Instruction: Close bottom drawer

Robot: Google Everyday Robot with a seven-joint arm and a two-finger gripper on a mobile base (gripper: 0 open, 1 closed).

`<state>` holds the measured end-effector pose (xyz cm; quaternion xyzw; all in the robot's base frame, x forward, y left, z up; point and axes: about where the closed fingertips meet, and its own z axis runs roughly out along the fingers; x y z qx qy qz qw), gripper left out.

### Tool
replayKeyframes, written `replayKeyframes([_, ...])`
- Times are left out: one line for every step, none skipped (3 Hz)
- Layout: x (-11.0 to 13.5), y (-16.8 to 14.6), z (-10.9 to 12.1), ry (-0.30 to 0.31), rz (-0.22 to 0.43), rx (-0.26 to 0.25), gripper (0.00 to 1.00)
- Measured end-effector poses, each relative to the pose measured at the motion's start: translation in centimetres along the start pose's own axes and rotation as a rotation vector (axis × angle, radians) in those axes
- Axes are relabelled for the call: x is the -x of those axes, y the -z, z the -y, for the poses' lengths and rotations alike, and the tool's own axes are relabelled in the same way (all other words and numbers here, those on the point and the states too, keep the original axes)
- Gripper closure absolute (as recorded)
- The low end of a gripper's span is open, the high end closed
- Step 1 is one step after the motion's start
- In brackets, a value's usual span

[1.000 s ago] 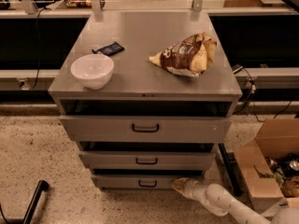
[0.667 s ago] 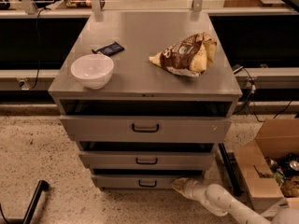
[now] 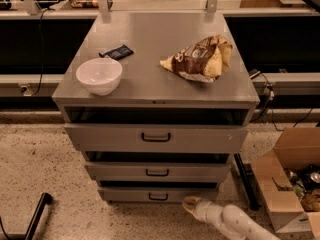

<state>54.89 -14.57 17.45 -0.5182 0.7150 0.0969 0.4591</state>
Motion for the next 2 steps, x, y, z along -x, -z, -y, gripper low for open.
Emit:
replayKeyframes([0.89,1.74,-4.9,-0.044,0.033,0.043,0.84])
replayKeyframes([1.64,1.43,-4.48,-0.012,0.037,0.048,0.61])
